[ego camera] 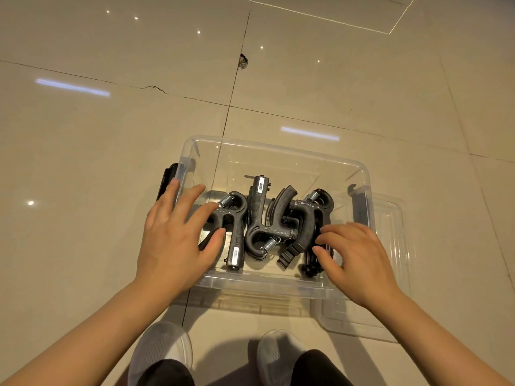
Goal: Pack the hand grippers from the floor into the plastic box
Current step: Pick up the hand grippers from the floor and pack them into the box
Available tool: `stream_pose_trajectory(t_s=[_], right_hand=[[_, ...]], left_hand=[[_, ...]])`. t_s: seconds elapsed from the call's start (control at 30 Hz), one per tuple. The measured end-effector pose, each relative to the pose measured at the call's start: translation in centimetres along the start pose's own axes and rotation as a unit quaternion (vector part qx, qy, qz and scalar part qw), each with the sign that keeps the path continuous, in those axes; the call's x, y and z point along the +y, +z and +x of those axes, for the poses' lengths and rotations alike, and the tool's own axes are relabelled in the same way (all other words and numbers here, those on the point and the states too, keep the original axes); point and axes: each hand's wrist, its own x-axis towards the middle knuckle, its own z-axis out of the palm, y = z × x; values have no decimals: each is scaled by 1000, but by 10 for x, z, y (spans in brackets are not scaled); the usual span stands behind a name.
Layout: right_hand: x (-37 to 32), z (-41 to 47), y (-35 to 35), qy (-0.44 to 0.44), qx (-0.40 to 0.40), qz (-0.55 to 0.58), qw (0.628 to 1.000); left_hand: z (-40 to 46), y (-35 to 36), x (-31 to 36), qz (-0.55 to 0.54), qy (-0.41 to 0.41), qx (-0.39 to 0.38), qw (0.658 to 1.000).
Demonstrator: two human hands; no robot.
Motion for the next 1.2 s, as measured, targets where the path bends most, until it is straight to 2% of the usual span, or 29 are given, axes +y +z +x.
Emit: stream_pose_trajectory(t_s=[0.17, 0.23, 0.37, 0.47, 0.63, 0.77, 0.87, 1.0, 1.2], right_hand=[[1, 1, 0, -6, -2, -22, 1000], [0, 1, -2, 3, -10, -24, 1000], [-5, 5, -15, 8, -100, 4, 995], [-18, 10, -49, 38, -170, 112, 978], [-65, 5, -136, -17, -245, 106, 964], [-110, -9, -210, -69, -257, 76, 961], [-150, -25, -259, -118, -225, 82, 964], [-202, -49, -305, -191, -129, 115, 966], [-278, -49, -333, -276, -42, 85, 956]], left_hand=[[2, -2, 1, 4, 3, -14, 1000], [3, -3, 1, 13, 6, -42, 999], [7, -27, 1, 10, 20, -178, 984], [6, -83, 6, -19, -34, -201, 979], [-16, -206, 36, -89, -18, -111, 990], [-46, -277, 73, -82, -13, -40, 996], [-71, -316, 95, -65, -9, 22, 998], [-102, -357, 106, -67, -28, 92, 993], [-147, -400, 62, -68, -125, 214, 966]])
